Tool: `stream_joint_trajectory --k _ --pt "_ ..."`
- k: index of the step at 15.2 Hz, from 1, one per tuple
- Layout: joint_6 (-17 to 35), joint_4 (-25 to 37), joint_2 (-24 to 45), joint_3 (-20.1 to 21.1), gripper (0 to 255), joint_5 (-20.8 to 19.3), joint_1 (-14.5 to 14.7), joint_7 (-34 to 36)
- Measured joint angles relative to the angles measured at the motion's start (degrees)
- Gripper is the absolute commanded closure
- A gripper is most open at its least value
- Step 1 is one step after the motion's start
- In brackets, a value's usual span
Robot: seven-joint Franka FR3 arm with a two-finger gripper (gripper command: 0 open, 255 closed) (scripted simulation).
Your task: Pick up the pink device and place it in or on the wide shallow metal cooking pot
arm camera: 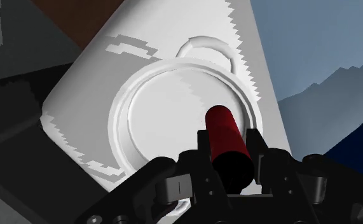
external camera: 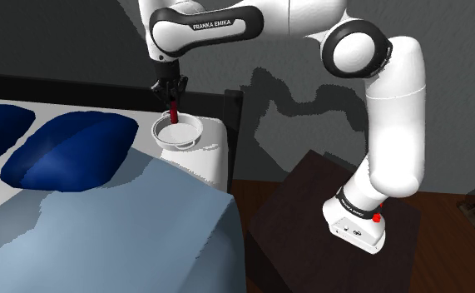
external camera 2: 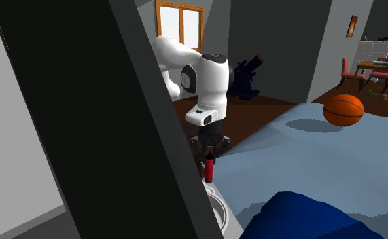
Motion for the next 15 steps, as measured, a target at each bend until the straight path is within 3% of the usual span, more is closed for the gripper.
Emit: stream_joint_trajectory --k 4,6,15 --pt "-6.4 14.8 8.2 -1.5 255 -1.1 -0.2 -4.1" --pt "-7.2 18.0 10.5 -1.9 255 -1.4 -0.3 -5.0" --pt "-1.1 12.5 11.3 -2.1 255 -1.7 -1.1 -4.8"
